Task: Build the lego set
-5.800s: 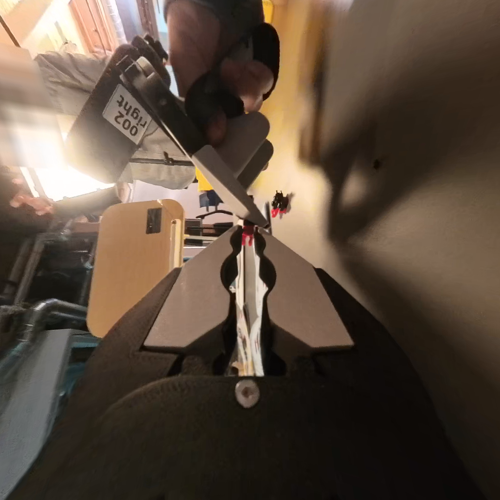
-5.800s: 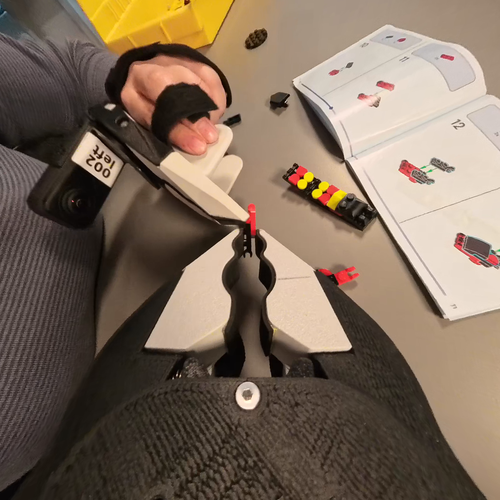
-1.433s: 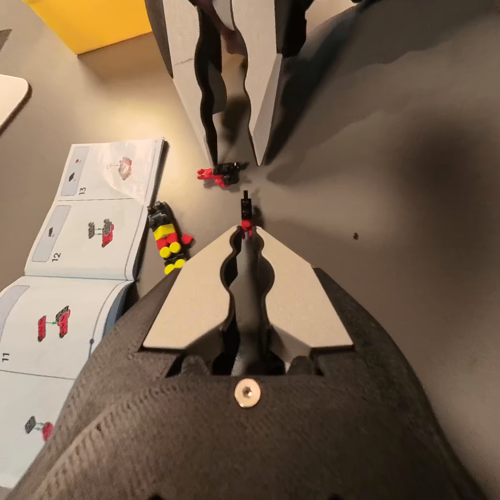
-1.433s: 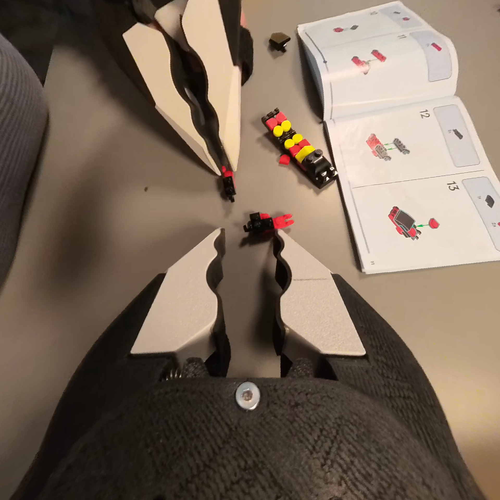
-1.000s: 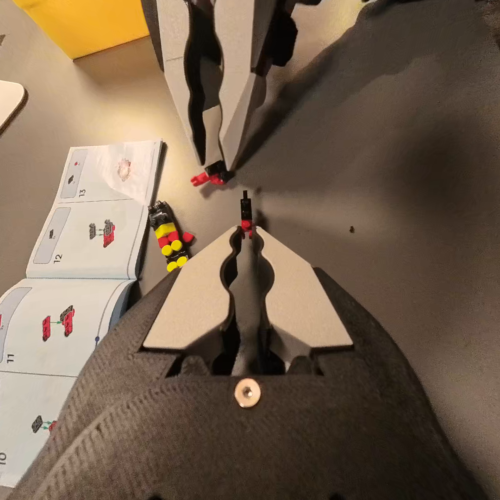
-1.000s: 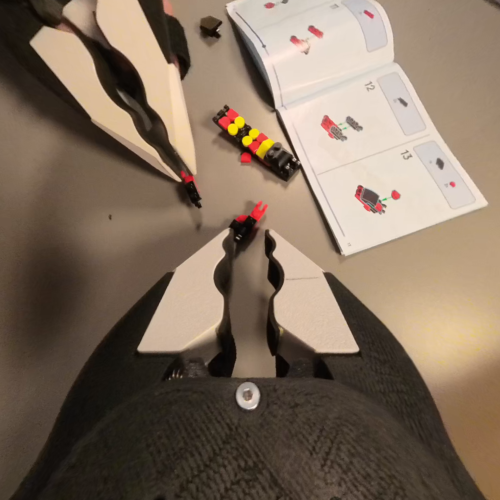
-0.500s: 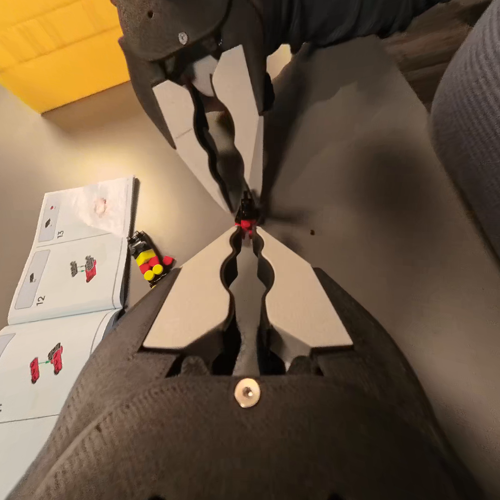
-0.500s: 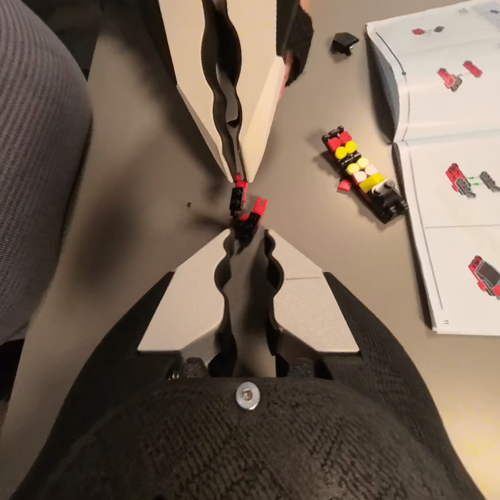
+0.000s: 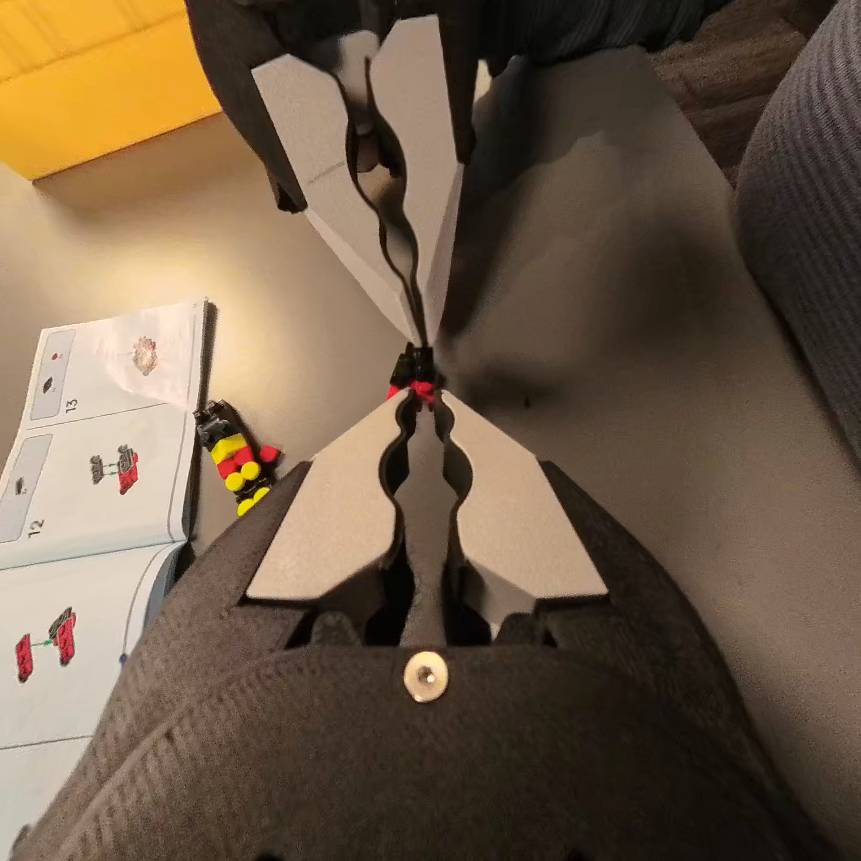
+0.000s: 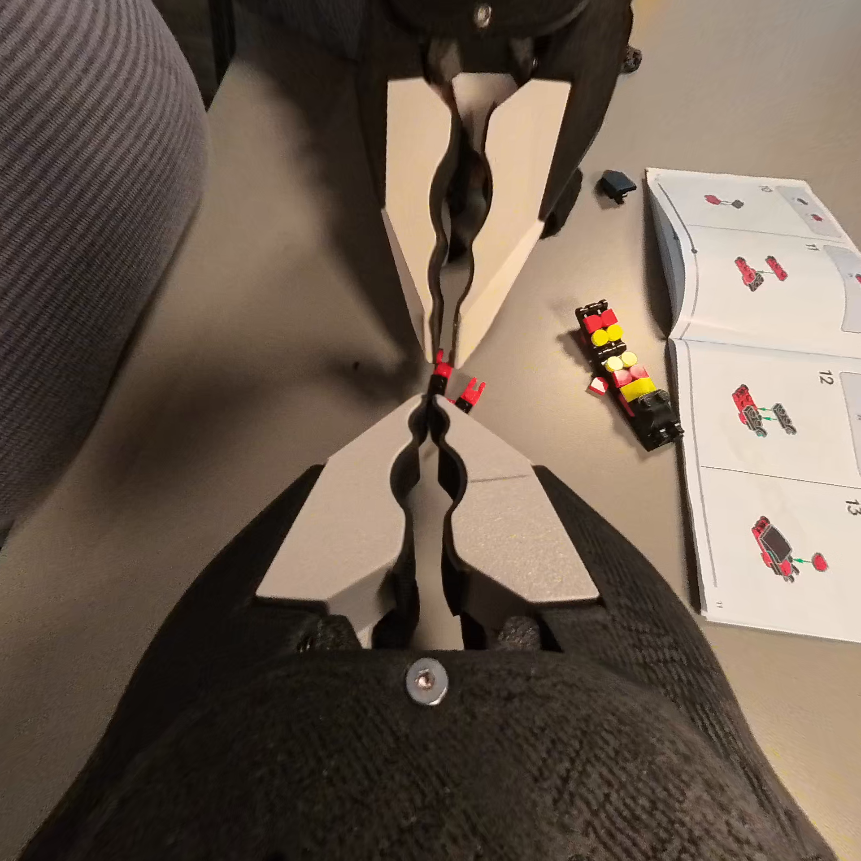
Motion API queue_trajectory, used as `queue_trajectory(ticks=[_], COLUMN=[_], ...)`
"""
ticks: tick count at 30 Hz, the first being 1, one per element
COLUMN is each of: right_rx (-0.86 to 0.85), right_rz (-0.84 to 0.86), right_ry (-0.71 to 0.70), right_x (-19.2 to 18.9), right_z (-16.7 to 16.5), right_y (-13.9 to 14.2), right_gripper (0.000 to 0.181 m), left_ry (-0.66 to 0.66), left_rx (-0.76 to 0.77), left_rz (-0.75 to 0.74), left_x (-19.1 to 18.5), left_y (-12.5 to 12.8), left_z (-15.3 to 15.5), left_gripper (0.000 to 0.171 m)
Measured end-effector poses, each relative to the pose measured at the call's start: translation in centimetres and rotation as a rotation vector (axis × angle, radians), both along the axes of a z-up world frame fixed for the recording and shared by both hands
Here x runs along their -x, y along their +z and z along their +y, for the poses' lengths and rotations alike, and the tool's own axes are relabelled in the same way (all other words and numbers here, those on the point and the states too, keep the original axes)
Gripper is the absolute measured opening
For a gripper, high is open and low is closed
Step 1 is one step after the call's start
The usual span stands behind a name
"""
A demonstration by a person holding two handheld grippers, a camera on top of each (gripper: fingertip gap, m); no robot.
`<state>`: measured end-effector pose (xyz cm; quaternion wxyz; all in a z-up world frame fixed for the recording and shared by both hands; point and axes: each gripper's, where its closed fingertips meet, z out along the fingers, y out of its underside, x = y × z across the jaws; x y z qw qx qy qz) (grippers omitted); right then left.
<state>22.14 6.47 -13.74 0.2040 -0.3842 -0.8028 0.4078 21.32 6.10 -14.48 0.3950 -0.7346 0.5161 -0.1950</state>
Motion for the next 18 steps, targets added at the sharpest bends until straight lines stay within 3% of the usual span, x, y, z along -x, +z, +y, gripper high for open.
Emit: queue_trajectory(ticks=[2,5,11,18], right_rx=[0.003,0.016,0.001,0.044], right_rz=[0.002,-0.008,0.003,-0.018], right_ry=[-0.004,-0.011,-0.062,-0.114], right_x=[-0.1,-0.2,0.1,0.4], right_z=[0.2,0.5,1.7,2.7], right_y=[0.1,0.1,0.1,-0.2], right_gripper=[0.0,0.0,0.003,0.021], left_ry=[0.043,0.081,0.086,0.305], left_rx=[-0.043,-0.079,-0.041,0.06], left_rz=[0.002,0.02,0.044,-0.03], left_x=[0.3,1.0,1.2,2.6], left_y=[0.3,0.6,-0.5,-0.4], left_z=[0.7,1.4,1.6,3.6], left_gripper=[0.007,0.027,0.028,0.034])
